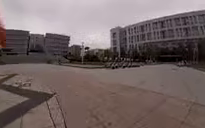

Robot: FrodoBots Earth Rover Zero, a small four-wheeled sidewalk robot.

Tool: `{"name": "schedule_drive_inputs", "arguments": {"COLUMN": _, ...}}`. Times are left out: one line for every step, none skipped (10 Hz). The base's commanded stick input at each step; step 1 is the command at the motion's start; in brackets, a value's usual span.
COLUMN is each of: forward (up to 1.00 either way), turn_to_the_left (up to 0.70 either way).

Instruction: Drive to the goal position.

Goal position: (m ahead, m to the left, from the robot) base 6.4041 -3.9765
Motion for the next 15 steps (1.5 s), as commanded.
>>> {"name": "schedule_drive_inputs", "arguments": {"forward": 0.70, "turn_to_the_left": 0.35}}
{"name": "schedule_drive_inputs", "arguments": {"forward": 0.70, "turn_to_the_left": 0.35}}
{"name": "schedule_drive_inputs", "arguments": {"forward": 0.70, "turn_to_the_left": 0.35}}
{"name": "schedule_drive_inputs", "arguments": {"forward": 0.70, "turn_to_the_left": 0.35}}
{"name": "schedule_drive_inputs", "arguments": {"forward": 0.70, "turn_to_the_left": 0.35}}
{"name": "schedule_drive_inputs", "arguments": {"forward": 0.70, "turn_to_the_left": 0.17}}
{"name": "schedule_drive_inputs", "arguments": {"forward": 0.70, "turn_to_the_left": 0.13}}
{"name": "schedule_drive_inputs", "arguments": {"forward": 0.70, "turn_to_the_left": 0.13}}
{"name": "schedule_drive_inputs", "arguments": {"forward": 0.70, "turn_to_the_left": 0.12}}
{"name": "schedule_drive_inputs", "arguments": {"forward": 0.70, "turn_to_the_left": 0.11}}
{"name": "schedule_drive_inputs", "arguments": {"forward": 0.70, "turn_to_the_left": 0.06}}
{"name": "schedule_drive_inputs", "arguments": {"forward": 0.70, "turn_to_the_left": 0.00}}
{"name": "schedule_drive_inputs", "arguments": {"forward": 0.70, "turn_to_the_left": 0.00}}
{"name": "schedule_drive_inputs", "arguments": {"forward": 0.70, "turn_to_the_left": 0.00}}
{"name": "schedule_drive_inputs", "arguments": {"forward": 0.70, "turn_to_the_left": 0.00}}
